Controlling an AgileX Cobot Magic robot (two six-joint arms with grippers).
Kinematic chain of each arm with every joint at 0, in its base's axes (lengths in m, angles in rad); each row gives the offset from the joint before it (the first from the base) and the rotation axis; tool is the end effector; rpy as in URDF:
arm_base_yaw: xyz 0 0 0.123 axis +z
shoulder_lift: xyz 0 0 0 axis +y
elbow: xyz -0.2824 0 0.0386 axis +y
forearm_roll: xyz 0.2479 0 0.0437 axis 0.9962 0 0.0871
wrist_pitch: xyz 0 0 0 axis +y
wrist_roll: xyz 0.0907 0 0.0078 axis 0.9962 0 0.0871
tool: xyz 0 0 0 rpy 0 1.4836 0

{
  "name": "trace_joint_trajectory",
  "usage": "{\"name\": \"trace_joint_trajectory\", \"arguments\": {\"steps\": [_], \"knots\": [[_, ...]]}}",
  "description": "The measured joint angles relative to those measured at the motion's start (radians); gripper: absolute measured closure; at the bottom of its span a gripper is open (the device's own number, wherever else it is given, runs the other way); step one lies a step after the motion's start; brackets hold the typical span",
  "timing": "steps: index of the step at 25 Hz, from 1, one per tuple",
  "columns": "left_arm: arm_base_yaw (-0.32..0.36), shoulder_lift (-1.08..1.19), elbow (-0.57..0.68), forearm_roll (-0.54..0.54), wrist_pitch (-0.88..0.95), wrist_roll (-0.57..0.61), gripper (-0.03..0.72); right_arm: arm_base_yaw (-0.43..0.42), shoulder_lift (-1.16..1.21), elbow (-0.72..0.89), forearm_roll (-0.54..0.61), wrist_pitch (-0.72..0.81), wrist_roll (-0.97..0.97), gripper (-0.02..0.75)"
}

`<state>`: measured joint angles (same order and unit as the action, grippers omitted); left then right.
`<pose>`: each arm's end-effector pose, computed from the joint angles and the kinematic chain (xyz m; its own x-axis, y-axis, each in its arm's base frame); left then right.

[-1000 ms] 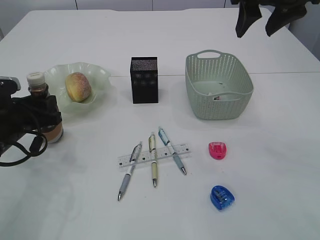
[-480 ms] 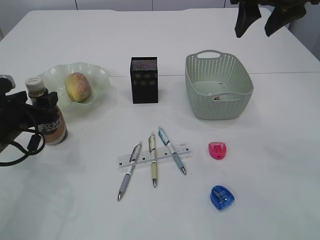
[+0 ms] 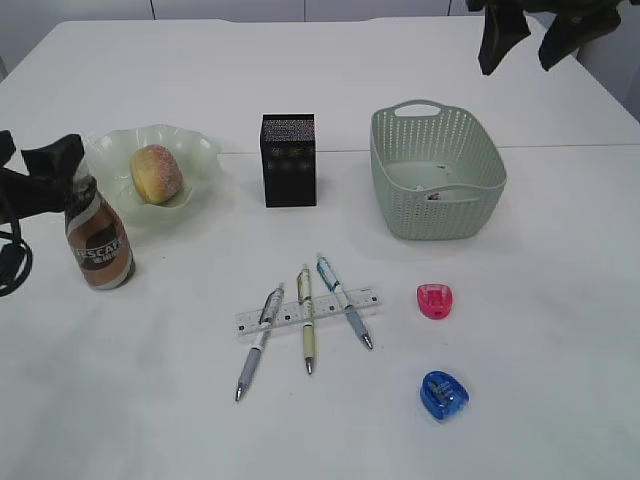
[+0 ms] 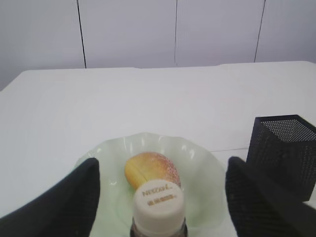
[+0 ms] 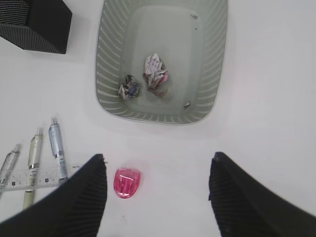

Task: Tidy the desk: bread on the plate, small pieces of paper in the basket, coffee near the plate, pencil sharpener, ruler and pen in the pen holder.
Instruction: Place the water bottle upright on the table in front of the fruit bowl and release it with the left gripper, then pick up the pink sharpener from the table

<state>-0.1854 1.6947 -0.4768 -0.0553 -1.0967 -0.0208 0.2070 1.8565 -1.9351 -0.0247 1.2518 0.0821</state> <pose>0.2866 -0.0492 0.1777 -0.0402 -0.0392 -0.9984 0.1341 0.9900 -0.0443 0.3945 0.0807 0.3655 -0.8779 -0.1085 -0.4664 -0.1299 0.9914 0.0139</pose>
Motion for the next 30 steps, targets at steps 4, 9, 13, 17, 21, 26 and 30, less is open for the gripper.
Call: {"name": "trace_joint_trajectory", "arguments": {"steps": [4, 9, 13, 17, 21, 26, 30], "knots": [[0.000, -0.149, 0.009, 0.000, 0.242, 0.000, 0.107, 0.000, 0.000, 0.000, -0.006, 0.000, 0.000, 0.260], [0.000, -0.379, 0.013, 0.000, 0.661, -0.002, 0.107, 0.000, -0.007, 0.004, 0.061, 0.000, 0.000, 0.260], [0.000, -0.542, -0.031, 0.005, 0.993, -0.002, 0.125, 0.000, -0.060, 0.060, 0.116, 0.000, 0.000, 0.260], [0.000, -0.635, -0.140, 0.046, 1.326, -0.002, 0.169, 0.000, -0.152, 0.193, 0.129, -0.002, 0.000, 0.260], [0.000, -0.652, -0.281, 0.071, 1.666, -0.002, 0.193, 0.000, -0.228, 0.332, 0.142, -0.002, 0.000, 0.260], [0.000, -0.652, -0.420, 0.075, 1.921, -0.002, 0.197, 0.000, -0.250, 0.422, 0.169, -0.002, 0.046, 0.260], [0.000, -0.653, -0.472, 0.077, 1.972, -0.002, 0.198, 0.002, -0.202, 0.423, 0.178, -0.005, 0.090, 0.260]]}}
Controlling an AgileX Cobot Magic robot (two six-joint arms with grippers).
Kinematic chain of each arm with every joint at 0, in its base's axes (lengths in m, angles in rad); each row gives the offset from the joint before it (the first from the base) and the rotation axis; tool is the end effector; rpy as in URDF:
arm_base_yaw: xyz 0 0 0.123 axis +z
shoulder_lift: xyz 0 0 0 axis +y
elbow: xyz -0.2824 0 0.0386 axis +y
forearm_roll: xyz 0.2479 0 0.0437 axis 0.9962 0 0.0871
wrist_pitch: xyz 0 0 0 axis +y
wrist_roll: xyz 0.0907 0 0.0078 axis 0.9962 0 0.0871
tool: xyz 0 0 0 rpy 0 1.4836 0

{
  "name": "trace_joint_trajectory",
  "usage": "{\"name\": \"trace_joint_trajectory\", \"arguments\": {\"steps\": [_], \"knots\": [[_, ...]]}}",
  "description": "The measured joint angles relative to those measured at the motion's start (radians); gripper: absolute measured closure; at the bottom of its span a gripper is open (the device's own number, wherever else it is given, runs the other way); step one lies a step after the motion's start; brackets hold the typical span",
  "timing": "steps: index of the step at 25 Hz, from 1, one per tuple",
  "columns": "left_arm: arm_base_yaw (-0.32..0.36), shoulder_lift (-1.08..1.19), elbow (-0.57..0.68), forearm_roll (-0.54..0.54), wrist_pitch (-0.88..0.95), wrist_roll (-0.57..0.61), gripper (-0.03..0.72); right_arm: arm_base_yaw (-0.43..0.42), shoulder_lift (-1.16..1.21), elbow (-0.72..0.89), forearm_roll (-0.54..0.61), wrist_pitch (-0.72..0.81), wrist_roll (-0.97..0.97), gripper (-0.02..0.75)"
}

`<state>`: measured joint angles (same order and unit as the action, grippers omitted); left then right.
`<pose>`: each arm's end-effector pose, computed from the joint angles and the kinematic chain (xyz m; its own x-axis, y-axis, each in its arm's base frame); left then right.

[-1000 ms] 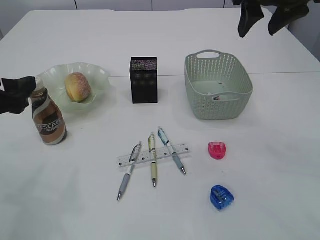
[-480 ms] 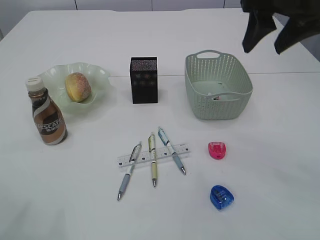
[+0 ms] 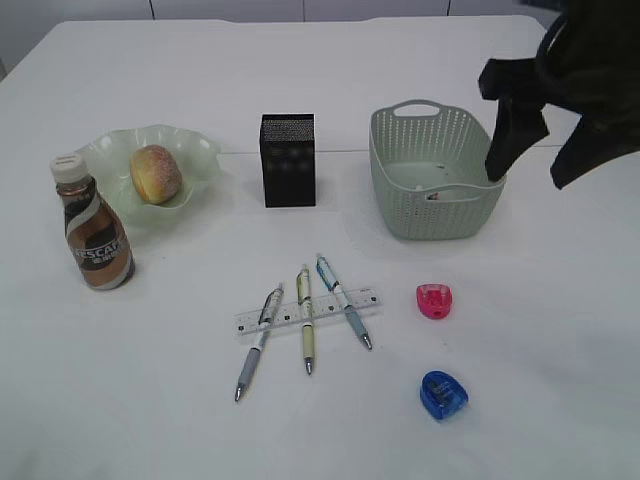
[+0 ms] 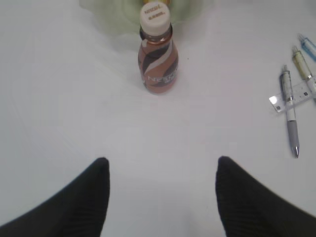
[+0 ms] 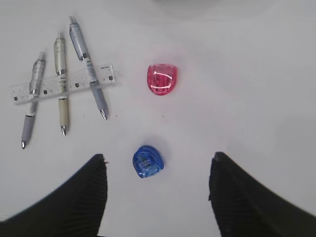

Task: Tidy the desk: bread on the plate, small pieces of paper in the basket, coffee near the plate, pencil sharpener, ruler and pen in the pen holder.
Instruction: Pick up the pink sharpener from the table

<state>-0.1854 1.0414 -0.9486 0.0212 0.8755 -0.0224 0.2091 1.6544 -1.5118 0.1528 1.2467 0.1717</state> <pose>0.1963 -0.0353 0.3365 -0.7597 0.1335 -0.6365 0.1674 0.9859 0.0069 0.3277 0.0830 0.3224 -0.9726 0.0151 -0.2320 -0.0312 0.9804 0.1945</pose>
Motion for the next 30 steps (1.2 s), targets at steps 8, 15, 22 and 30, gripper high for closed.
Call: {"name": "trace_joint_trajectory", "arguments": {"steps": [8, 15, 22, 30], "knots": [[0.000, 0.000, -0.004, 0.000, 0.097, 0.000, 0.200, 0.086, 0.194, 0.001, -0.004, -0.012, 0.036, 0.260], [0.000, 0.000, -0.004, 0.000, 0.130, 0.000, 0.200, 0.090, 0.293, 0.001, -0.055, -0.022, 0.036, 0.260], [0.000, 0.000, -0.004, 0.000, 0.150, 0.000, 0.200, 0.090, 0.325, -0.001, -0.041, -0.177, 0.036, 0.260], [0.000, 0.000, -0.004, 0.000, 0.150, 0.000, 0.200, 0.090, 0.401, -0.005, -0.028, -0.219, 0.040, 0.260]]}}
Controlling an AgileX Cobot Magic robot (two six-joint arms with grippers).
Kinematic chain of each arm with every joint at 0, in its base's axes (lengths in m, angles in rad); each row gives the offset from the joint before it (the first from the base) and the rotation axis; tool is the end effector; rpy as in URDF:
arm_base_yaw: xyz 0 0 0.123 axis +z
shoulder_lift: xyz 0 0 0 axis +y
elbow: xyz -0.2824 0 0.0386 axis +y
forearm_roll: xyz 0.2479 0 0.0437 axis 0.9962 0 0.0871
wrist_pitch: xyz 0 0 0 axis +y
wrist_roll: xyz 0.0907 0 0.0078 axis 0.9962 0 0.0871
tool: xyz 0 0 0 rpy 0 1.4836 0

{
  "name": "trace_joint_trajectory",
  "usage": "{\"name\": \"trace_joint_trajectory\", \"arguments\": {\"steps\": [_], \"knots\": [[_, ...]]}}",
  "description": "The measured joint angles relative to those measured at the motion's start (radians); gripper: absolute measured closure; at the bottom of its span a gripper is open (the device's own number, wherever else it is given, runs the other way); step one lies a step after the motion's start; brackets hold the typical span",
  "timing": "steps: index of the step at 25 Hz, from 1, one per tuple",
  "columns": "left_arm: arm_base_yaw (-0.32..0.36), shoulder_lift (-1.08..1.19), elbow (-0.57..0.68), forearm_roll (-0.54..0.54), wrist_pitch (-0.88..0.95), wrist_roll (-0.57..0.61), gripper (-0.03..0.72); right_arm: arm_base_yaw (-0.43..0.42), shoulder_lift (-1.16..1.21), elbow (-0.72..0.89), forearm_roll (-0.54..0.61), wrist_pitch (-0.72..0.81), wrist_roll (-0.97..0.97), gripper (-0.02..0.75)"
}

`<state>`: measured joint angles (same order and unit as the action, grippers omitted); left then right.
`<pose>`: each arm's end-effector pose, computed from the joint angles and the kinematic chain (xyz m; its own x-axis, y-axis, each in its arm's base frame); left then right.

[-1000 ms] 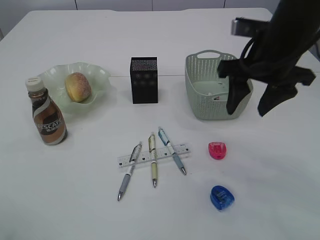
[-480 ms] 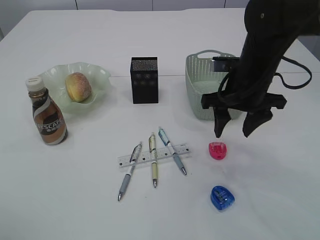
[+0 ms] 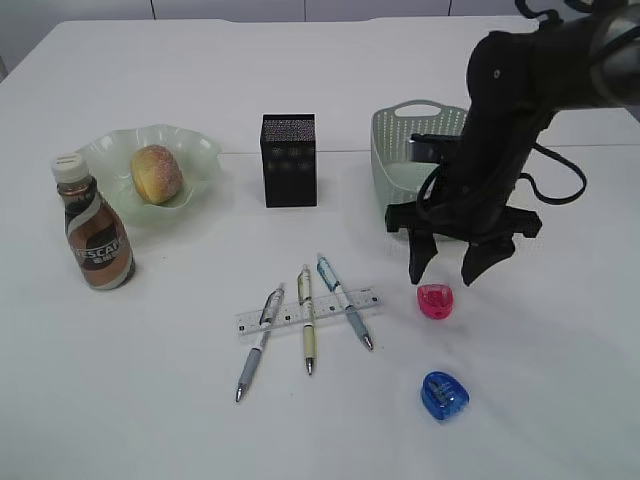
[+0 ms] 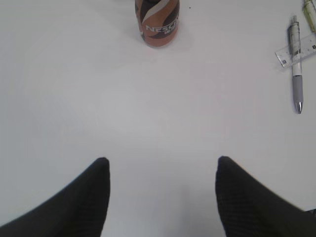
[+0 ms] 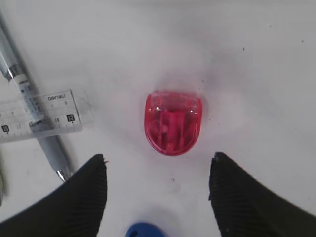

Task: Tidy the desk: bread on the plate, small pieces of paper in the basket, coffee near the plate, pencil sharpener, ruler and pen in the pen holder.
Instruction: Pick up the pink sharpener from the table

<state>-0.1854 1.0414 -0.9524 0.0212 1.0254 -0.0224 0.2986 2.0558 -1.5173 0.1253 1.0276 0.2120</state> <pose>0.1856 -0.0331 0.3298 -0.8431 0.1465 -0.5174 0.1655 0.9862 0.0096 0.3885 0.1298 0.1751 -0.9978 -0.0226 -0.0625 -0.0305 0.9912 0.1285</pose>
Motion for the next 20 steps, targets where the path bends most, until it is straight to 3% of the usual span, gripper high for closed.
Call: {"name": "trace_joint_trajectory", "arguments": {"steps": [20], "knots": [[0.000, 0.000, 0.000, 0.000, 0.002, 0.000, 0.200, 0.000, 0.101, -0.067, -0.049, 0.020, 0.061, 0.260]]}}
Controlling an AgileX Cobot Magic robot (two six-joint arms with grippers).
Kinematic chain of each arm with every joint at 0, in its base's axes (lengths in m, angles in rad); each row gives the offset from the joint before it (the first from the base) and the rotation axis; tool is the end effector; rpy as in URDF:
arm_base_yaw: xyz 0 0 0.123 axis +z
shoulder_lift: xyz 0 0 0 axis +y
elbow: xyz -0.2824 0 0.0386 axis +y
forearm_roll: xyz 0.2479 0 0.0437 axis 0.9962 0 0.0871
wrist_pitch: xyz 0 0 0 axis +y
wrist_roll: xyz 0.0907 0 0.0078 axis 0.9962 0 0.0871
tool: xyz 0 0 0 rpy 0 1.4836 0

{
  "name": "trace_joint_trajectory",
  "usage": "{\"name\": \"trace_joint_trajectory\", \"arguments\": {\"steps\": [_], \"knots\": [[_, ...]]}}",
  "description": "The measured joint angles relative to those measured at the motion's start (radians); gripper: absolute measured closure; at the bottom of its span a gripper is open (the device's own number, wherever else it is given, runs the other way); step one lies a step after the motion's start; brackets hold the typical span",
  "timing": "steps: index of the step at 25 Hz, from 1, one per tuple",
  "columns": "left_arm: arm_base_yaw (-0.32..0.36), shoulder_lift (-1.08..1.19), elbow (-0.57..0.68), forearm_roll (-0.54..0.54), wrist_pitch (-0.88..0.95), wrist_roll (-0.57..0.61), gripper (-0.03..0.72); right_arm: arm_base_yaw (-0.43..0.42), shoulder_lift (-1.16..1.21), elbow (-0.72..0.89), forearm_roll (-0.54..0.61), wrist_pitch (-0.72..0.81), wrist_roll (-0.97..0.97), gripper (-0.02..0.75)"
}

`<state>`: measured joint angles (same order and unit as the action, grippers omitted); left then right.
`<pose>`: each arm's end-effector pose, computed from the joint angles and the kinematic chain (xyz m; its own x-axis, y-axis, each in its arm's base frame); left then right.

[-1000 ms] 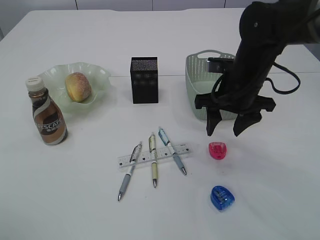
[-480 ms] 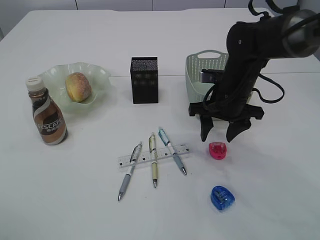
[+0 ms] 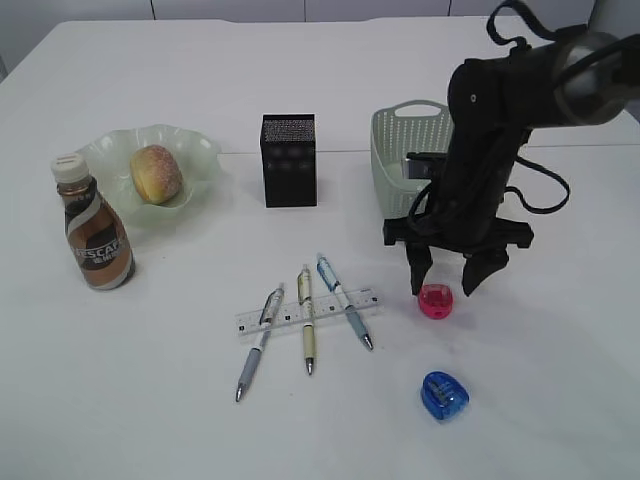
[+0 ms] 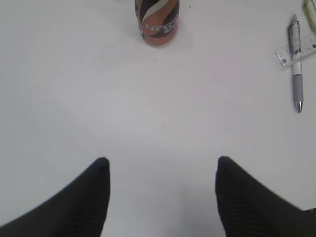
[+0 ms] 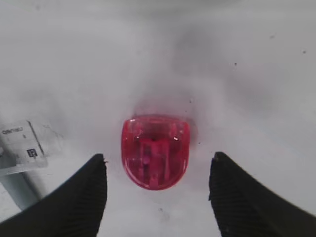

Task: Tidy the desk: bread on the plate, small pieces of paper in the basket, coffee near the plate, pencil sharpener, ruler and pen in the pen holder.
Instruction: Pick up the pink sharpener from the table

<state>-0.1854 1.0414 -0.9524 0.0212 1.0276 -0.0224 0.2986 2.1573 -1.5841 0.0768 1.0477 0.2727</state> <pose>0.1854 -0.0331 0.3297 -0.8442 0.1467 -0.5156 0.1655 0.9862 0.0097 0.4032 0.1305 0.1483 -0.9998 0.0119 -0.0162 0.0106 0.9971 0.0750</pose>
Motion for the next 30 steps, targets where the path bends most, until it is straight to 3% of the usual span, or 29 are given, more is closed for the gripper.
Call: {"name": "trace_joint_trajectory", "arguments": {"steps": [30], "knots": [[0.000, 0.000, 0.000, 0.000, 0.000, 0.000, 0.202, 0.000, 0.056, 0.000, -0.010, -0.013, 0.002, 0.265]]}}
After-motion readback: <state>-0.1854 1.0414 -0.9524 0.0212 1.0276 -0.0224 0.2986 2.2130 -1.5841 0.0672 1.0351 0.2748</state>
